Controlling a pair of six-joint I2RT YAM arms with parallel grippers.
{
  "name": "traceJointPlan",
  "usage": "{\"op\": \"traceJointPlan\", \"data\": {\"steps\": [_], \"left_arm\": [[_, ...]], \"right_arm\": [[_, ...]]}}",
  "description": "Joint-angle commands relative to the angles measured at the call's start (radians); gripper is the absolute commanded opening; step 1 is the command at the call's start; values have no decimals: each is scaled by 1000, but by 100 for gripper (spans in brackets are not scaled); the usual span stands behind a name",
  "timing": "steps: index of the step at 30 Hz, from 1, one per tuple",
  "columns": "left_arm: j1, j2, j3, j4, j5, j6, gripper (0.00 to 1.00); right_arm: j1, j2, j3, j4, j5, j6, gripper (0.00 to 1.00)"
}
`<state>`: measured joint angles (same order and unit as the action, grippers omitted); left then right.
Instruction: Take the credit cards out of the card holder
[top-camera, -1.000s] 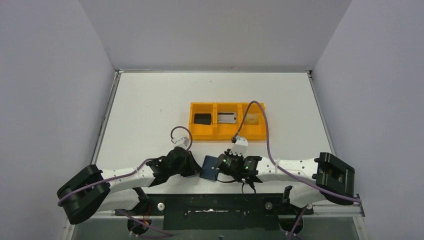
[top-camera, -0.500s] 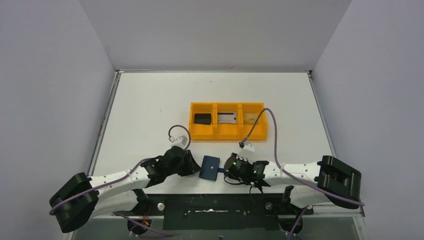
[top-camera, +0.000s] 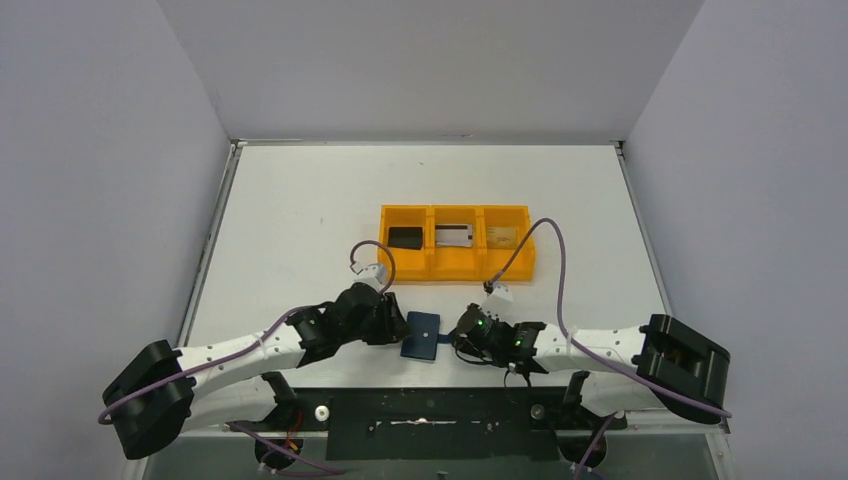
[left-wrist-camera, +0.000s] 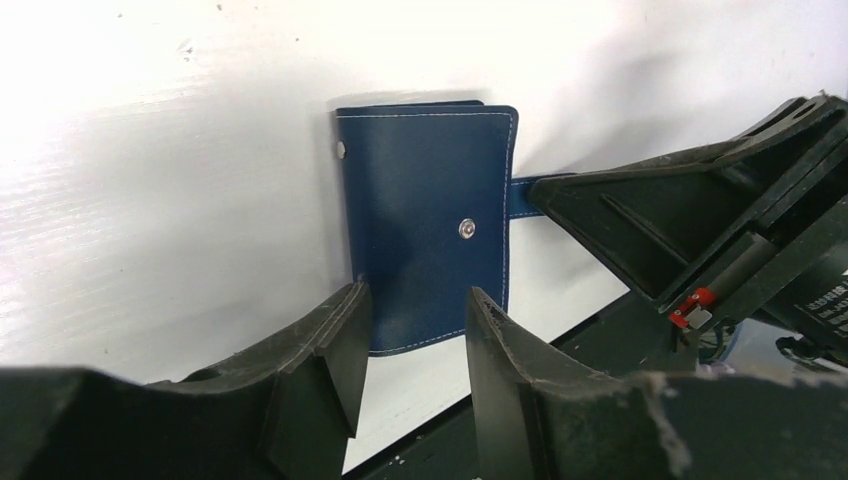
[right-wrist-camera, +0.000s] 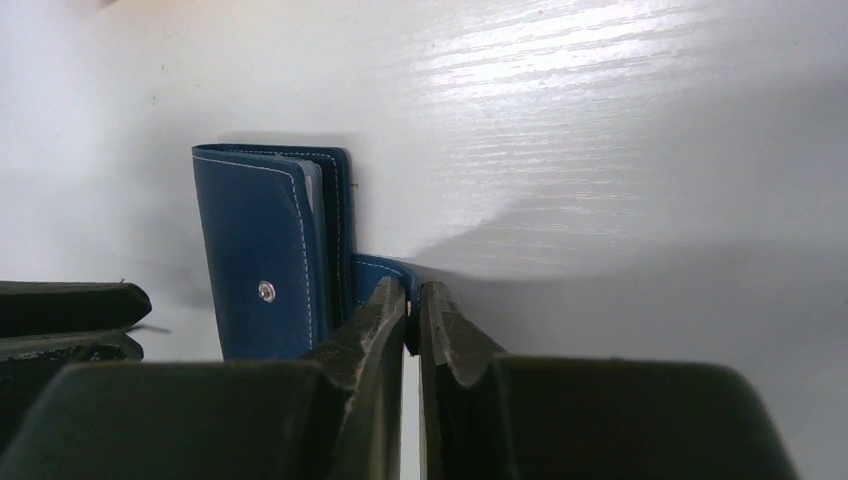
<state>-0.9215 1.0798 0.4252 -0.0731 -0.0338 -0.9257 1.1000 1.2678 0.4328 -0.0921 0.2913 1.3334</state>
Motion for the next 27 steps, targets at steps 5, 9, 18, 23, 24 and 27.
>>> {"op": "traceJointPlan", "data": {"steps": [5,9,18,23,24,27], "left_arm": [[-60,57,145,-86,-120,67,48],[-64,35,132,-65,-148,44,52],[-63,-171,90,-192,-304,-52,59],[-60,-326,97,-338,-413,-100,62],[-60,-351,98,-358,-426,-100,64],[-58,-402,99,-384,-435,-96,67]], "right_arm": [[-3,-133,-51,245,-52,-139,0],[-2,-179,-35,311,-90,-188,0],[4,-146,108,275,-161,-293,0],[-2,-56,207,253,-189,-303,0],[-7,-31,230,224,-187,-290,0],[-15,26,282,100,-143,-242,0]]}}
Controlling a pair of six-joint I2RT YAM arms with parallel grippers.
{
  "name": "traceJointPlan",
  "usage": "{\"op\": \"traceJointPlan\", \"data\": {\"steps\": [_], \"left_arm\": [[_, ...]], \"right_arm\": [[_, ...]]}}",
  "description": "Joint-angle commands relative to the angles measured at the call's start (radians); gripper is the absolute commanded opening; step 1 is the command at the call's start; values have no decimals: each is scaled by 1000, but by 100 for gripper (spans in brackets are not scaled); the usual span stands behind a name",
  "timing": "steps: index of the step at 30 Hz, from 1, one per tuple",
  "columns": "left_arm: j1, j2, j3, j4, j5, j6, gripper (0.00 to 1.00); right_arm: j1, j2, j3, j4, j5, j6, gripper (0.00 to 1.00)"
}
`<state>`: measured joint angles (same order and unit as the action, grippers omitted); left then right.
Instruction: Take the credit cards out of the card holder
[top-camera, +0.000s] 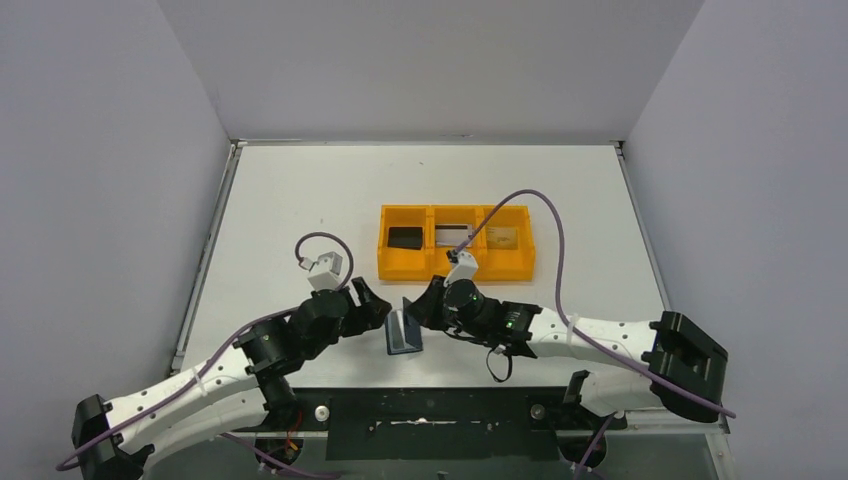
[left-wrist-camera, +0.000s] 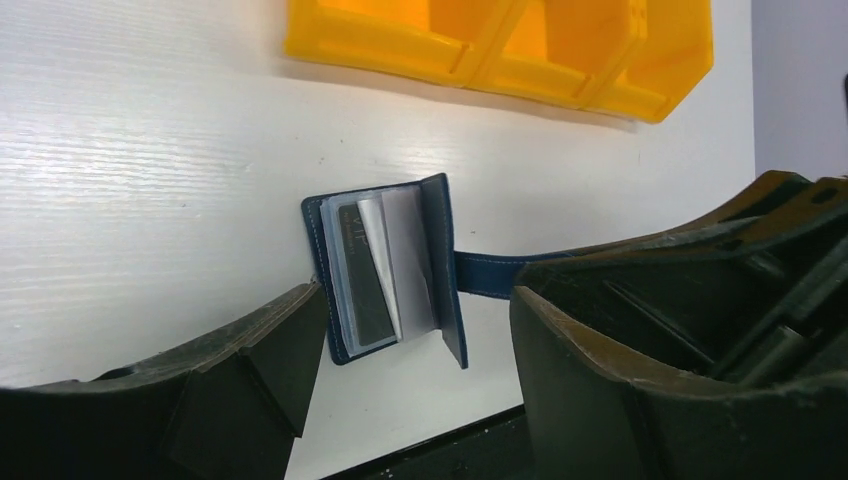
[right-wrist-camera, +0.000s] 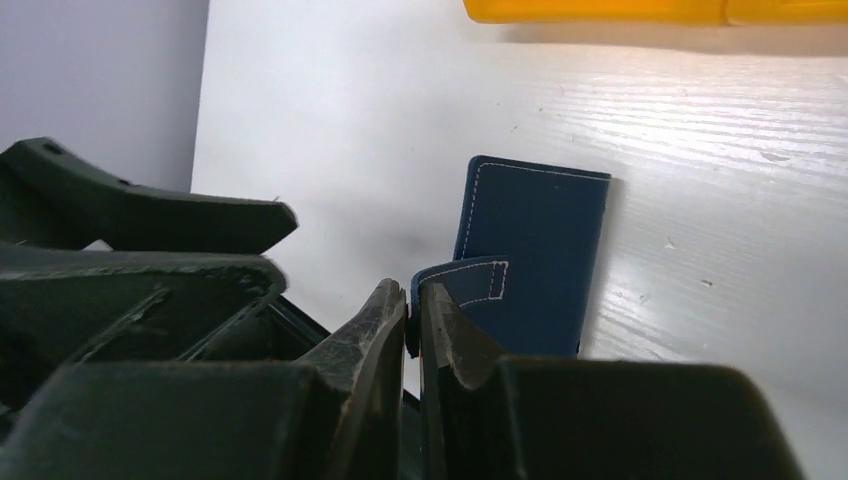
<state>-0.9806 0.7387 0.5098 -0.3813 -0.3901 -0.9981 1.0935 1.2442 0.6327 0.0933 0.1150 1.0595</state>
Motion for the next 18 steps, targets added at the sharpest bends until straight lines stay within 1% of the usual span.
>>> {"op": "traceJointPlan", "data": {"steps": [1,3,7,10,13,15,18], "left_arm": [[3,-66,16,-79,-71,-20,67],[5,-59,18,-77,-41,-9,68],[8,-10,19,-55,30,-2,68],[12,30,22,-17,91,5,68],[19,74,39,2,134,13,68],[28,113,58,6,155,24,68],[45,164,76,25,189,45,68]], "right_arm": [[-7,52,80,-104,49,51,0],[-6,29,51,-125,80,100,0],[-19,-86,-61,-186,156,225,1],[-63,-146,-156,-200,131,279,2],[-85,-183,-212,-275,134,335,3],[-92,-205,-237,-314,145,344,5],[-124,-210,-253,-392,169,340,12]]}}
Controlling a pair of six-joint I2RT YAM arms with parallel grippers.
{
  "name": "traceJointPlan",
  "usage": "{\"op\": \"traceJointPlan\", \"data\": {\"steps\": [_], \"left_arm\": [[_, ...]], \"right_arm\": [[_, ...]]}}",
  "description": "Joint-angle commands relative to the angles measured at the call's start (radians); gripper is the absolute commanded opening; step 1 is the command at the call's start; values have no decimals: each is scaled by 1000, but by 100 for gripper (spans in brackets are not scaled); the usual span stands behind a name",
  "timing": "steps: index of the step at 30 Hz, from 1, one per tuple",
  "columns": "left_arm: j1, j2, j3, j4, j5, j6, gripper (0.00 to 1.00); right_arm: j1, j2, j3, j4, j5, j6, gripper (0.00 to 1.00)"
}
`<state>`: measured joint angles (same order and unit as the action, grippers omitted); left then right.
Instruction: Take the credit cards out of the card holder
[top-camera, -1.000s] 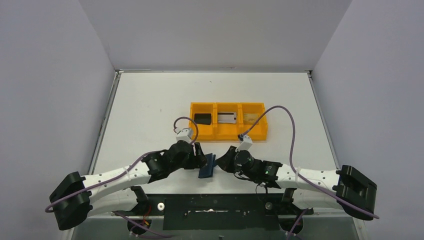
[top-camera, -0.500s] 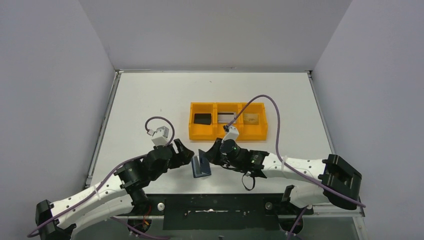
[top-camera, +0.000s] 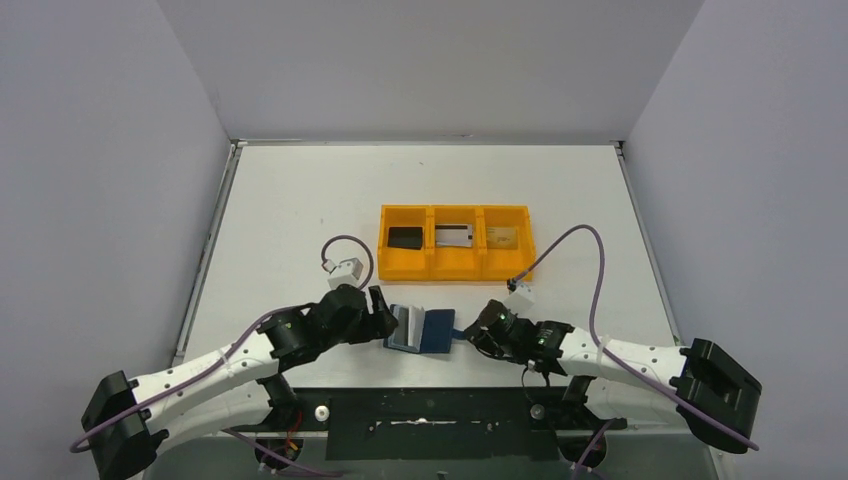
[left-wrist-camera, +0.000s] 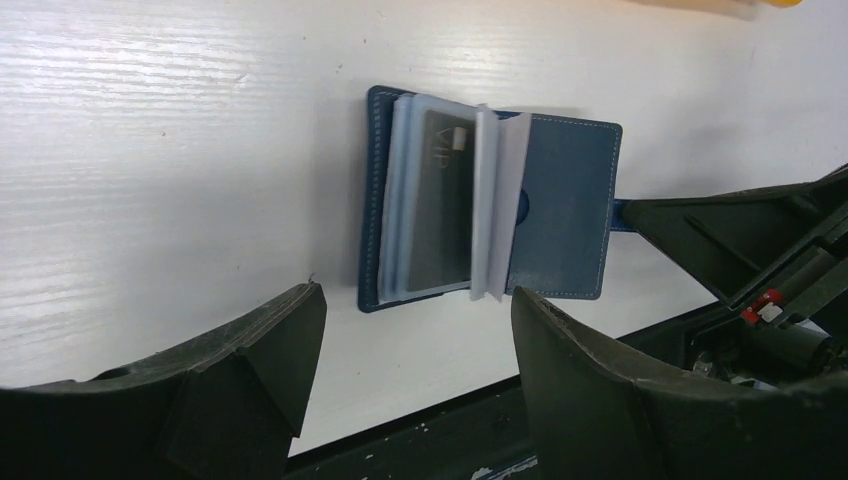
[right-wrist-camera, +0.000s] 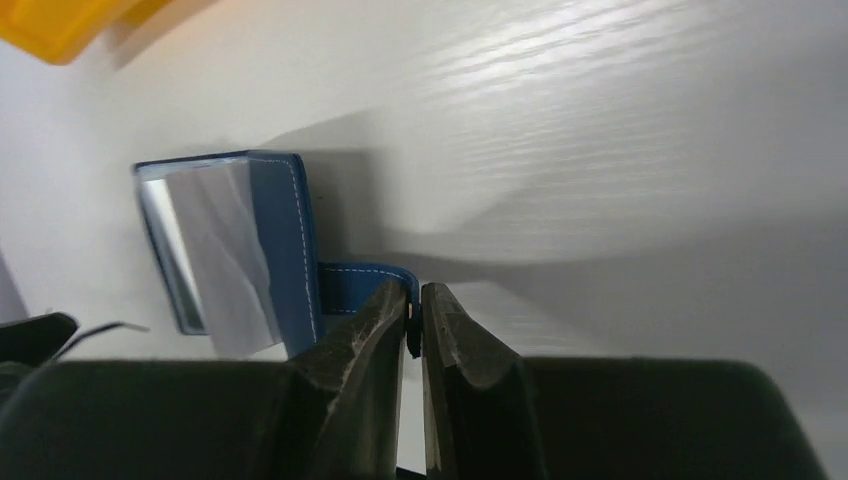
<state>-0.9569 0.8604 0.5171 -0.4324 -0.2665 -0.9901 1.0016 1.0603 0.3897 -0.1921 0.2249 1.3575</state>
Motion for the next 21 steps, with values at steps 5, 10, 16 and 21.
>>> {"op": "traceJointPlan", "data": {"steps": [5,10,16,21], "left_arm": [[69,128,62,147,126,54,67],[112,194,65,241,168,50,65],[140,310,133,270,269,101,61],[150,365,131,312,333,95,58]], "right_arm": [[-72,-8,31,-159,45,-53,16],[-107,45,116,-190,32,-160,19],[-115,164,166,-206,39,-198,10],[-116,203,147,-163,19,-183,7]]}}
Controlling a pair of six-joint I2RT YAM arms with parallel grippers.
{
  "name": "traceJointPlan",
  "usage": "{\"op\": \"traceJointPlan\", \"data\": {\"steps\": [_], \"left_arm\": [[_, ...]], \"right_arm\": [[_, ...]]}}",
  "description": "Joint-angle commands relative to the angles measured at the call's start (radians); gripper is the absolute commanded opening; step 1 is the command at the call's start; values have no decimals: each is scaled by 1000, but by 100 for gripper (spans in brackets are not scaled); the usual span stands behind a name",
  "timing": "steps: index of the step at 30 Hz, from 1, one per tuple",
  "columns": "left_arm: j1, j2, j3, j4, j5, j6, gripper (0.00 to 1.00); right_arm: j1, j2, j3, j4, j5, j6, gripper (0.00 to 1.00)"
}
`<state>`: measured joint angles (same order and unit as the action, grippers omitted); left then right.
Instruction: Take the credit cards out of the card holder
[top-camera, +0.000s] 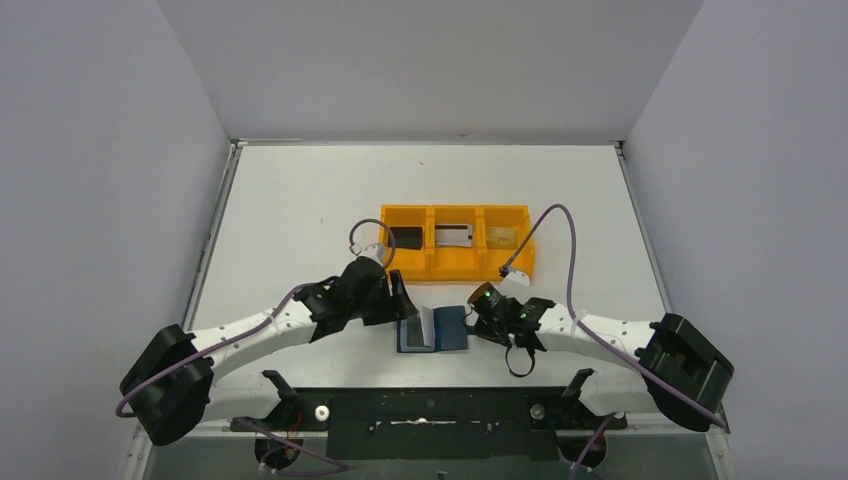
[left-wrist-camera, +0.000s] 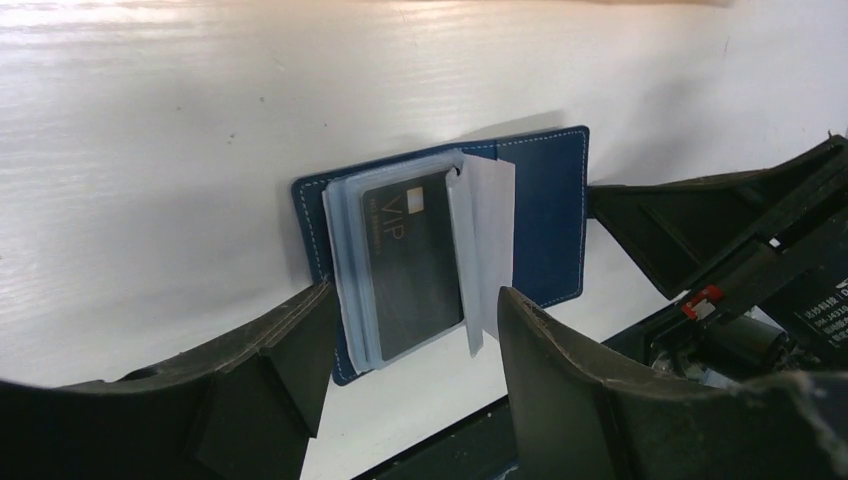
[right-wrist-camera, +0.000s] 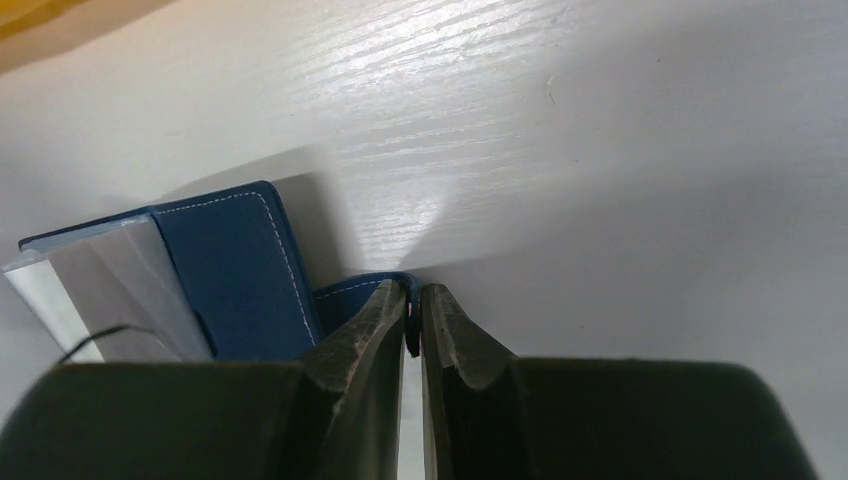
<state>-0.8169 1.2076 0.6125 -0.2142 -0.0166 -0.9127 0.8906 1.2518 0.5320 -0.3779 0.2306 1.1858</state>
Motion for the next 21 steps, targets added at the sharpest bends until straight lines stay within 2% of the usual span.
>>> {"op": "traceJointPlan", "data": {"steps": [1,10,21], "left_arm": [[11,19,28,122,101,10,58],[6,86,2,327,268,-21,56],[-3,142,23,240,192,-51,58]], "right_arm": [[-4,12,1,29,10,-7,7],[-5,-51,-54,61,3,35,8],[-5,-105,-89,60,3,60,10]]}}
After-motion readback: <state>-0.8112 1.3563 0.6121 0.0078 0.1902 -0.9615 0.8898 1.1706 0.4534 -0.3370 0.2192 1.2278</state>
